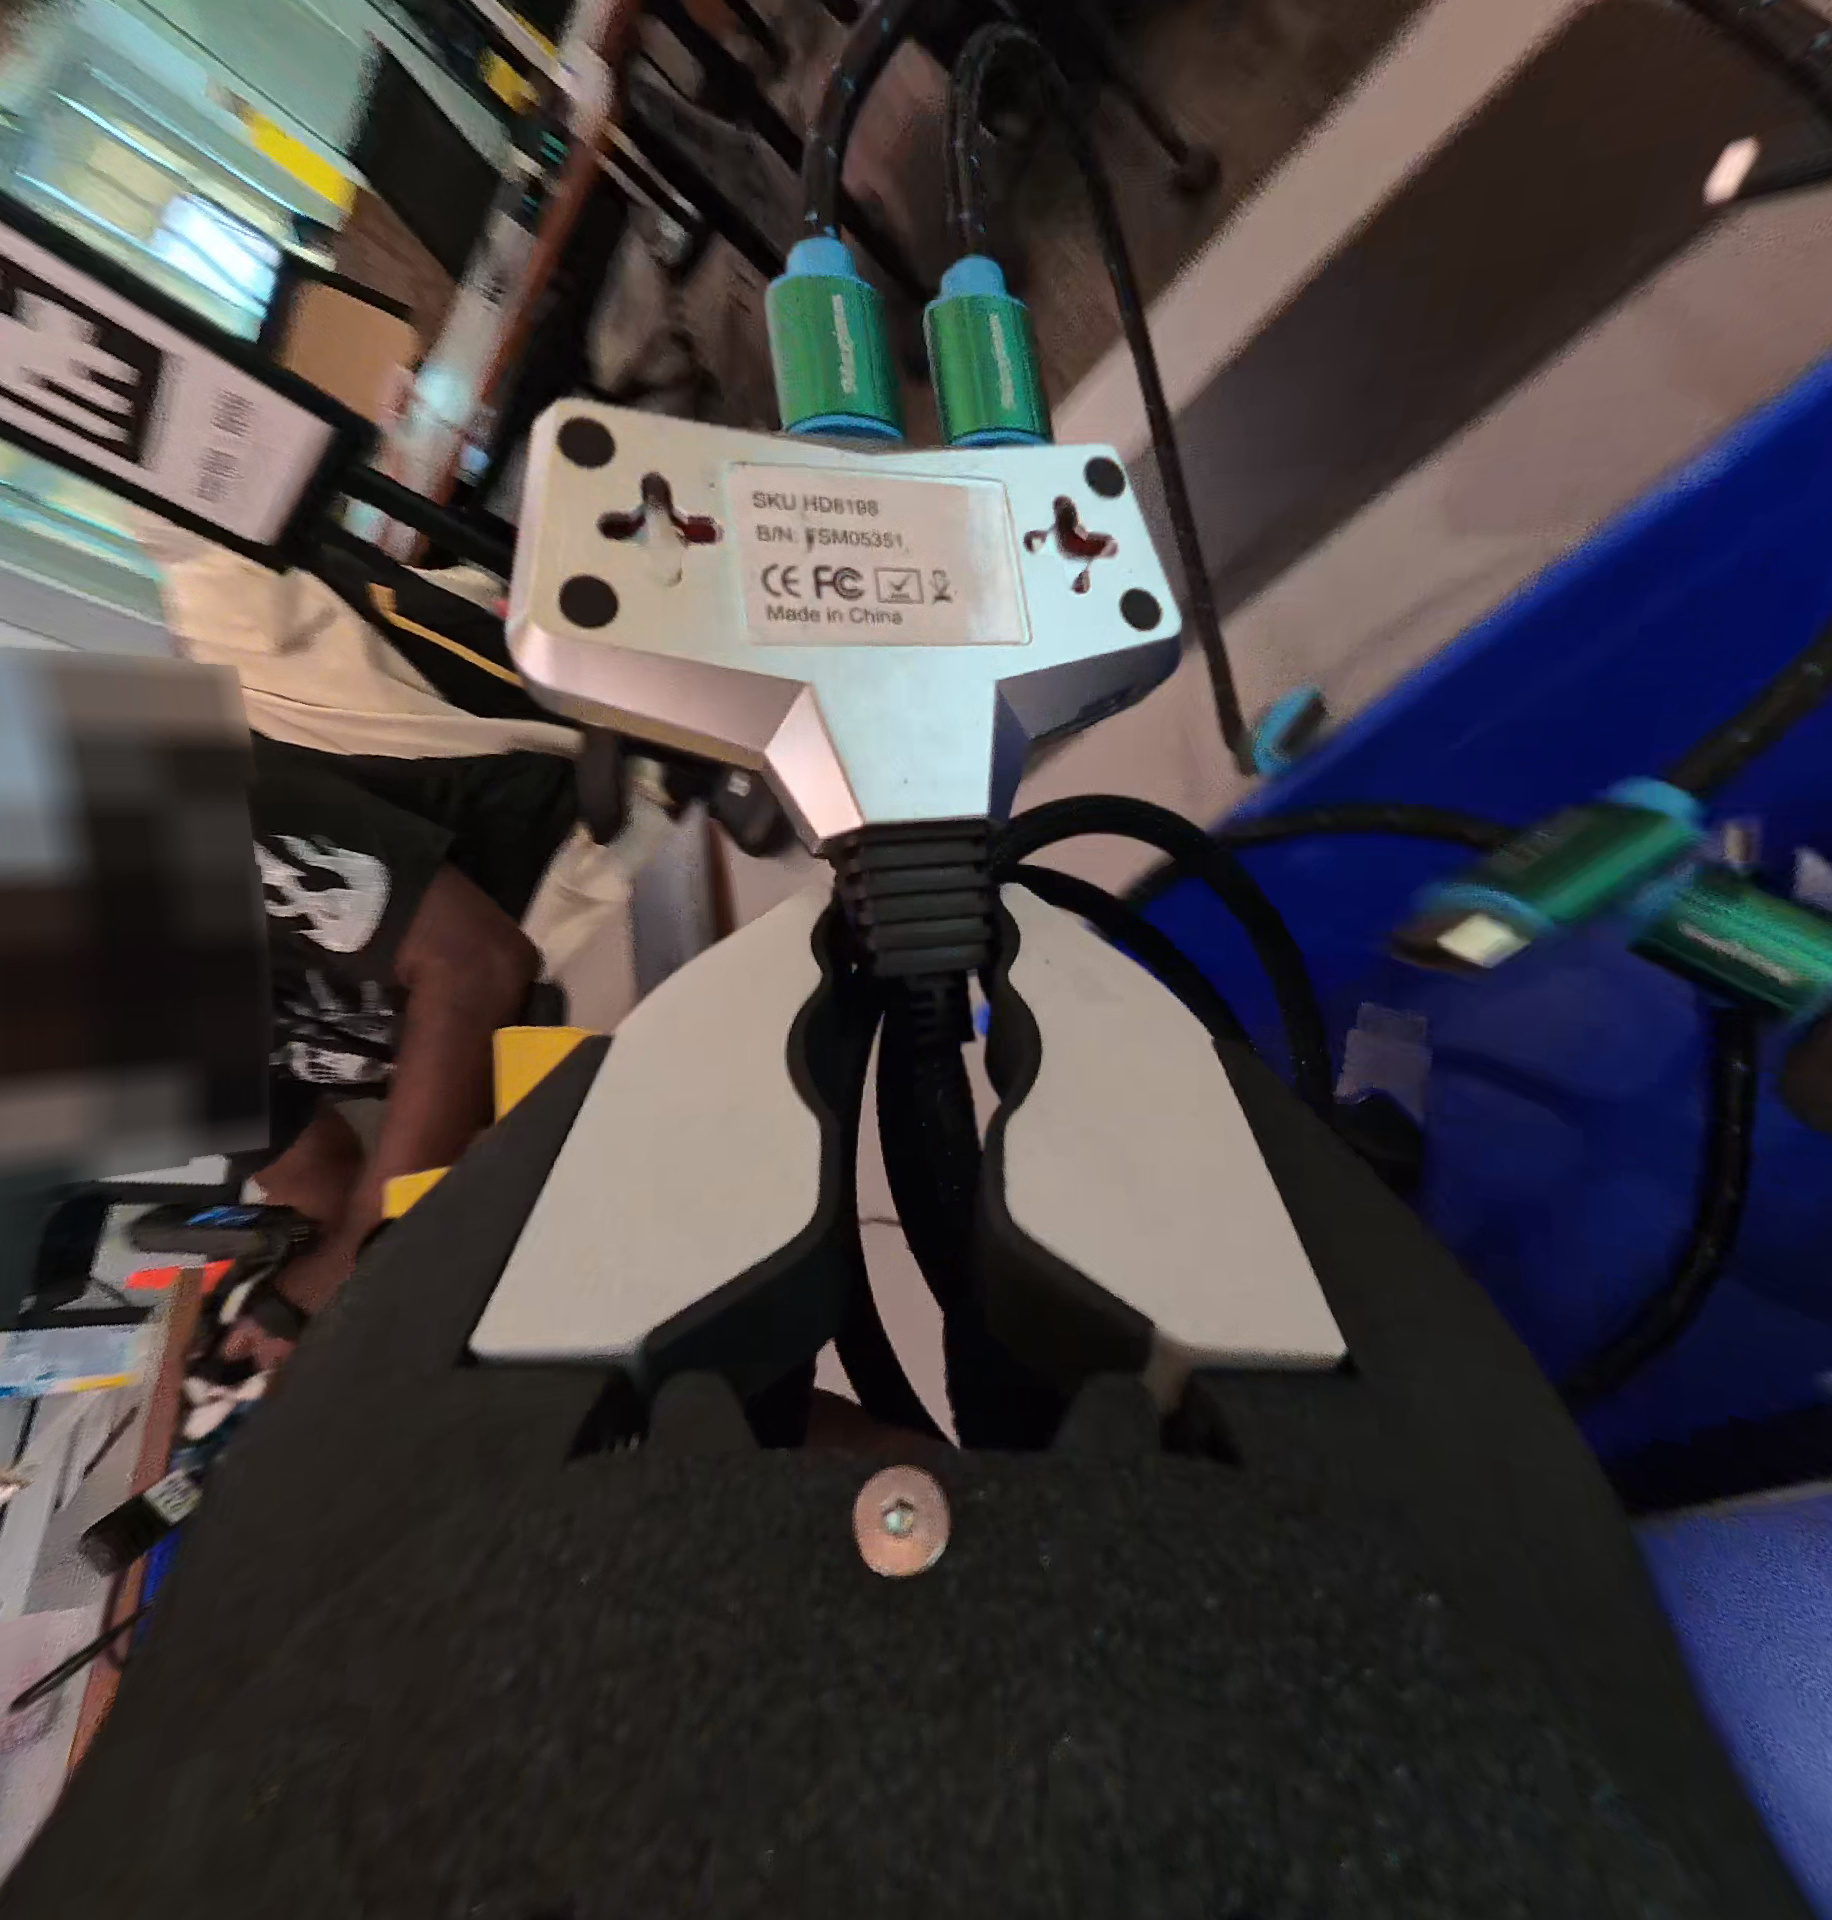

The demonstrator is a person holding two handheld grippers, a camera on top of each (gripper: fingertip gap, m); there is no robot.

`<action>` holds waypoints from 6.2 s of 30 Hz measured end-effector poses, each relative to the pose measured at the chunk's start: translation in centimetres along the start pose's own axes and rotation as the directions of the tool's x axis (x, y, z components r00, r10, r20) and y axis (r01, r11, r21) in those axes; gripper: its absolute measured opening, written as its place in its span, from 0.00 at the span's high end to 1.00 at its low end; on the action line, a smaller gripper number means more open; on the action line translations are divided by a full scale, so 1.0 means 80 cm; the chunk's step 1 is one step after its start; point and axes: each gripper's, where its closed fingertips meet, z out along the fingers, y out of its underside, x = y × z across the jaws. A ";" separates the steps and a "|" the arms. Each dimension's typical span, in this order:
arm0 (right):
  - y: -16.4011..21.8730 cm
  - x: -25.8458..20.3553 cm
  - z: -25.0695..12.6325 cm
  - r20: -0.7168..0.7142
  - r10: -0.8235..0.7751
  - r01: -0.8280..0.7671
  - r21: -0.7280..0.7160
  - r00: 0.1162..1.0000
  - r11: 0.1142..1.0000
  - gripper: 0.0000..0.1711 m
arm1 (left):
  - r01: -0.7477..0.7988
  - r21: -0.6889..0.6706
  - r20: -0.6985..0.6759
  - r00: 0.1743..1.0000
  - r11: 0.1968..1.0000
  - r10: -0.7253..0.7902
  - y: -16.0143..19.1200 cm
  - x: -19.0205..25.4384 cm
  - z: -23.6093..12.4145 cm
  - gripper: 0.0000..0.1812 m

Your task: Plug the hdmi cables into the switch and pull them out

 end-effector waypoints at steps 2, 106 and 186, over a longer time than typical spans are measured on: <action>0.000 0.001 0.000 0.000 0.002 -0.002 -0.002 1.000 1.000 0.75 | 0.042 0.065 0.083 0.995 0.997 -0.047 -0.020 -0.032 -0.022 0.87; 0.023 -0.227 0.056 0.397 -0.072 0.086 -0.019 0.915 0.996 0.80 | -0.303 0.608 -0.008 0.922 0.734 0.387 -0.129 0.491 -0.281 0.86; 0.007 -0.153 0.048 0.316 -0.001 0.024 -0.070 0.949 0.997 0.89 | -0.236 0.416 -0.058 0.957 0.878 0.285 -0.082 0.421 -0.205 0.88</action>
